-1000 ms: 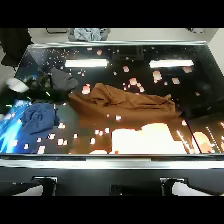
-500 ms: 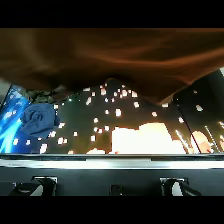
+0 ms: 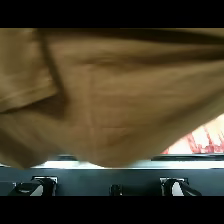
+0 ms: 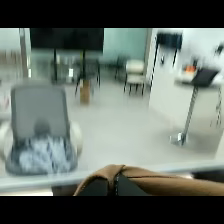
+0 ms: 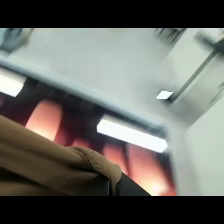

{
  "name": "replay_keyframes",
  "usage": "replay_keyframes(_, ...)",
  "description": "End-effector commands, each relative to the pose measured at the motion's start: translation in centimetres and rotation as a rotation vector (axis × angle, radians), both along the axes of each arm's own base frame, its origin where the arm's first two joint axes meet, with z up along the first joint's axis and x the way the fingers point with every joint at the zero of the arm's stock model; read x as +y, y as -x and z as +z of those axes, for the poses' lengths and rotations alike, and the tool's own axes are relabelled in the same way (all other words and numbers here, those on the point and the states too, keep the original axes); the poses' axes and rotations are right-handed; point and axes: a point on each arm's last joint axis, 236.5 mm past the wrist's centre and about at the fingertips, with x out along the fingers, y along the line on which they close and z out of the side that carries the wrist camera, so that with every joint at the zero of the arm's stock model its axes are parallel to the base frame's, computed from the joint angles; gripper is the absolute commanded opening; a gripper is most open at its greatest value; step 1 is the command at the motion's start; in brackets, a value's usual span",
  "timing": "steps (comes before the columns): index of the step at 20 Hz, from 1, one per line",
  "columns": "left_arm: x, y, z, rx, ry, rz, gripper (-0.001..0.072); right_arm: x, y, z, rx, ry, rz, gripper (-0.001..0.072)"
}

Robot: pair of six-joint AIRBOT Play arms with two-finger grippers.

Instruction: Fold the shirts.

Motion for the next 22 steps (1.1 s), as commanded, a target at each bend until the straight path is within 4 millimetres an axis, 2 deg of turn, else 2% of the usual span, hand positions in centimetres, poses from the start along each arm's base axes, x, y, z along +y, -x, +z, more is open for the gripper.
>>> replay_keyframes(1, 0.2, -8.0, -12.9, 0.435, -0.058, -0.002, 0.0027, -2.3, -5.1, -12.2, 0.464, -0.145, 0.065, 0.0039)
replay_keyframes(3, 0.2, -13.0, -22.9, 0.678, -0.084, -0.017, 0.0027, -2.2, -9.0, -20.2, 0.702, -0.159, 0.101, 0.0039)
replay_keyframes(5, -0.2, -16.7, -32.5, 0.868, -0.076, -0.032, 0.0027, -1.6, -13.2, -27.9, 0.866, -0.147, 0.053, 0.0040)
replay_keyframes(6, -0.6, -18.2, -36.4, 0.928, -0.064, -0.050, 0.0027, -1.1, -15.7, -31.0, 0.893, -0.148, 0.035, 0.0040)
replay_keyframes(7, -1.3, -19.7, -40.0, 0.985, -0.032, -0.068, 0.0027, -0.4, -18.4, -33.4, 0.878, -0.160, 0.038, 0.0041)
replay_keyframes(8, -1.9, -21.1, -43.0, 1.031, 0.004, -0.081, 0.0027, 0.5, -20.9, -35.5, 0.851, -0.175, 0.050, 0.0041)
replay_keyframes(9, -2.5, -22.3, -45.2, 1.050, 0.041, -0.093, 0.0027, 0.9, -23.0, -37.0, 0.816, -0.190, 0.048, 0.0041)
replay_keyframes(10, -3.1, -23.6, -46.9, 1.049, 0.077, -0.102, 0.0027, 1.2, -25.0, -38.2, 0.774, -0.208, 0.037, 0.0041)
replay_keyframes(12, -3.4, -26.3, -49.4, 1.020, 0.144, -0.079, 0.0027, 0.5, -28.5, -39.4, 0.668, -0.249, -0.022, 0.0041)
replay_keyframes(14, -2.8, -28.5, -50.7, 0.965, 0.168, -0.037, 0.0027, -0.9, -31.2, -39.5, 0.562, -0.247, -0.057, 0.0041)
replay_keyframes(16, -2.2, -29.8, -51.0, 0.923, 0.178, -0.008, 0.0027, -1.7, -32.7, -39.7, 0.504, -0.247, -0.073, 0.0041)
replay_keyframes(19, -2.0, -29.8, -51.4, 0.931, 0.172, -0.006, 0.0027, -2.0, -31.8, -41.4, 0.568, -0.232, -0.066, 0.0042)
replay_keyframes(22, -1.2, -27.4, -49.8, 1.046, 0.148, -0.059, 0.0027, -1.4, -28.7, -41.2, 0.704, -0.133, 0.031, 0.0042)
